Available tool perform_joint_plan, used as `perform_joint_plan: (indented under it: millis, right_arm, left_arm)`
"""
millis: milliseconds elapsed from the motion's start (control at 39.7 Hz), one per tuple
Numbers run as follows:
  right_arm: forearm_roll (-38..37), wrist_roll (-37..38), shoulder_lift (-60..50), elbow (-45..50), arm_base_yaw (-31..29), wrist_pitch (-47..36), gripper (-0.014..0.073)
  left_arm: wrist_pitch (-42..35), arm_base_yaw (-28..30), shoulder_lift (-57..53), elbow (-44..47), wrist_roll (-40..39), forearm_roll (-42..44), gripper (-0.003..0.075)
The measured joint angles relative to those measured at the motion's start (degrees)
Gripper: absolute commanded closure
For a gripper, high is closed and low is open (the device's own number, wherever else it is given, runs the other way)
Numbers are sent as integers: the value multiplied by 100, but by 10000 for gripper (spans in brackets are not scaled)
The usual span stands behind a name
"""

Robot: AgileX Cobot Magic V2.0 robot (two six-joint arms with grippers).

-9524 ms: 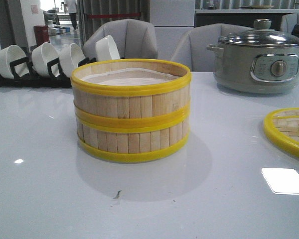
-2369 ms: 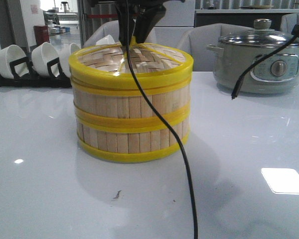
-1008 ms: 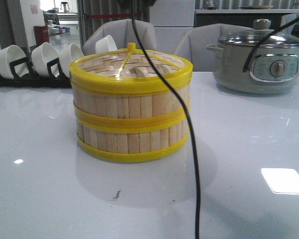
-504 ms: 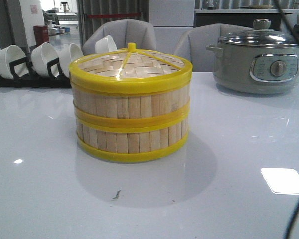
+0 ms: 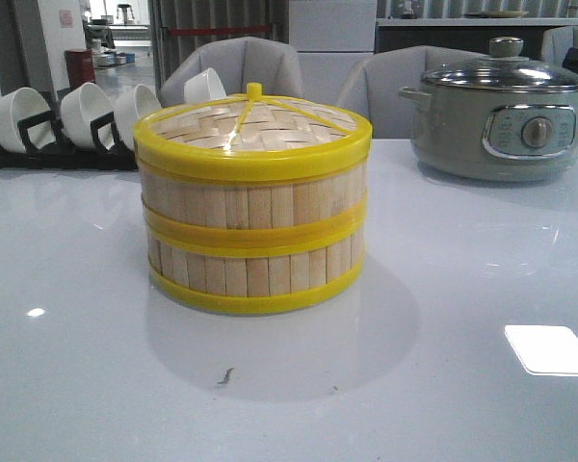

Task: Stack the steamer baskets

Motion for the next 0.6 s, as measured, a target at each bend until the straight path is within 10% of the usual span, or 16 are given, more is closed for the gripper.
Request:
perform_joint_plan:
  millis: [605]
  right_arm:
    - [314, 0, -3046, 2280, -1110, 320, 202]
  left_arm:
    - [0, 0, 0, 0, 0, 0, 625]
